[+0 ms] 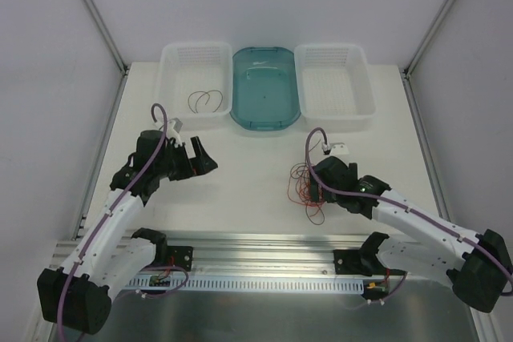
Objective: Untangle the cables
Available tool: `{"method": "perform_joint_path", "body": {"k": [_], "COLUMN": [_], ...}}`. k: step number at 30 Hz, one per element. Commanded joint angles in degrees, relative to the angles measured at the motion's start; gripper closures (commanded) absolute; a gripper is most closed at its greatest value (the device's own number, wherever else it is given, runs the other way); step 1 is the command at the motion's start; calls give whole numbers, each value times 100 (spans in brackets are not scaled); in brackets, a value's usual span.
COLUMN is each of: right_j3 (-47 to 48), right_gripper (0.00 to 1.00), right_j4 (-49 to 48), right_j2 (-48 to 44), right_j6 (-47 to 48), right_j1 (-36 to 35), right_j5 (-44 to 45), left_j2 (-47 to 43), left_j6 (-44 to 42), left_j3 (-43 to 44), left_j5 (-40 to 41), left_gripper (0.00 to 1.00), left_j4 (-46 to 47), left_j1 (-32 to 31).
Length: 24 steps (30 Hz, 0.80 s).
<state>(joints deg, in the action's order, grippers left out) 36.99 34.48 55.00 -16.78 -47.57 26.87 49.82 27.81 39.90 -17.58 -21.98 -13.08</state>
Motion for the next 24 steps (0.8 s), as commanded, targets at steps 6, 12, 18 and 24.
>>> {"method": "perform_joint_path", "body": {"k": [6, 12, 18, 24], "right_j3": [316, 1081, 1969, 1979], "right_gripper": [27, 44, 42, 31], "right_j4": [-1574, -1848, -1639, -1023], "right_j2": [1582, 2531, 2867, 2139], "right_j6": [175, 34, 157, 166], "right_j1": [3, -595, -938, -982], "right_j5": [-1297, -1623, -1774, -1001], "left_j2": [-1264, -1309, -922, -290], "left_j6": [426, 444, 558, 927], "left_j3": [-1204, -1169, -993, -589], "left_j5": [-747, -632, -580, 299], "left_gripper": [1, 1, 1, 1], "left_j4": [62, 71, 80, 281], "left_j1": [-195, -204, -501, -1424]}}
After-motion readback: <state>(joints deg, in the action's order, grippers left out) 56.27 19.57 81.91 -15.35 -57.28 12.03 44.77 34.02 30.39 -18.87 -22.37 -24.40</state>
